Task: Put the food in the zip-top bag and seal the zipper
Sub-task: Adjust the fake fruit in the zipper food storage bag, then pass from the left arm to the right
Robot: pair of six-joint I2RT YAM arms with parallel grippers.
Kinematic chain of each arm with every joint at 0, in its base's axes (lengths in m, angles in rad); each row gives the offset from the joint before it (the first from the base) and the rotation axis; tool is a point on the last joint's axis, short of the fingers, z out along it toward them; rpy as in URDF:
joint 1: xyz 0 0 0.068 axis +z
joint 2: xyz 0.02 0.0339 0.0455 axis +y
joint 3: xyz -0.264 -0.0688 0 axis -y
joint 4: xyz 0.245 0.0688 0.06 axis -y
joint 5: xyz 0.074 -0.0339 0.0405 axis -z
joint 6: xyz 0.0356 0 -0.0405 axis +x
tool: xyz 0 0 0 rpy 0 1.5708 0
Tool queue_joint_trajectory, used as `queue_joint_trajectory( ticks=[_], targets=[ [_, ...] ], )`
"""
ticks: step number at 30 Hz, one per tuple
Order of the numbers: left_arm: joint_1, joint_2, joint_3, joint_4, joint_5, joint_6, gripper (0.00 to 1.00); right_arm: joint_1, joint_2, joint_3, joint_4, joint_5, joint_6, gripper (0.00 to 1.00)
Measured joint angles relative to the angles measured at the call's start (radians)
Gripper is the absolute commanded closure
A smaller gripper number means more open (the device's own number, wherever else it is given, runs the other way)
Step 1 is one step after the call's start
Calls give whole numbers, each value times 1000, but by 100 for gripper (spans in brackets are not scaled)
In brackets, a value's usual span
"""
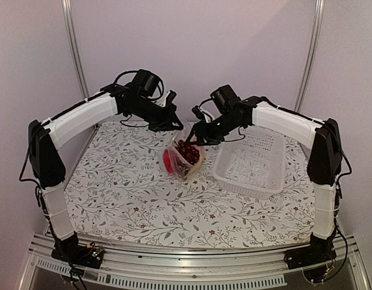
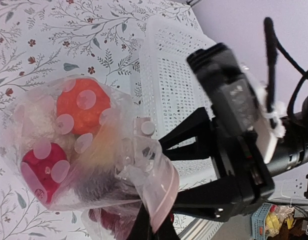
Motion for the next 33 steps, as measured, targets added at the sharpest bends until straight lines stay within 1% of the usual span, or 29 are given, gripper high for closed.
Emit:
queue_joint_trajectory(
  ticks=[5,8,10,13,18,22,25,32,33],
  targets=[
    [23,0,-16,0,17,8,100,0,-128,-21,-14,21,-3,41],
    [40,0,-17,0,20,14,100,0,-222,-58,-21,64,-14,52],
    [46,0,-17,1,20,16,100,0,-251,-86,-24,83,-25,57],
    [47,0,-17,0,24,17,100,0,-238,-134,-26,95,-34,59],
    [47,0,-18,1,27,18,100,0,-146,-189,-27,100,-30,60],
    [47,0,-25,2,27,18,100,0,-105,-188,-24,99,-28,62],
    [47,0,-31,3,27,18,100,0,-87,-178,-13,98,-27,67],
    [47,0,-52,7,27,18,100,0,-56,-166,35,100,-20,67],
    [47,0,-55,7,27,18,100,0,-52,-164,43,100,-19,69]
  ],
)
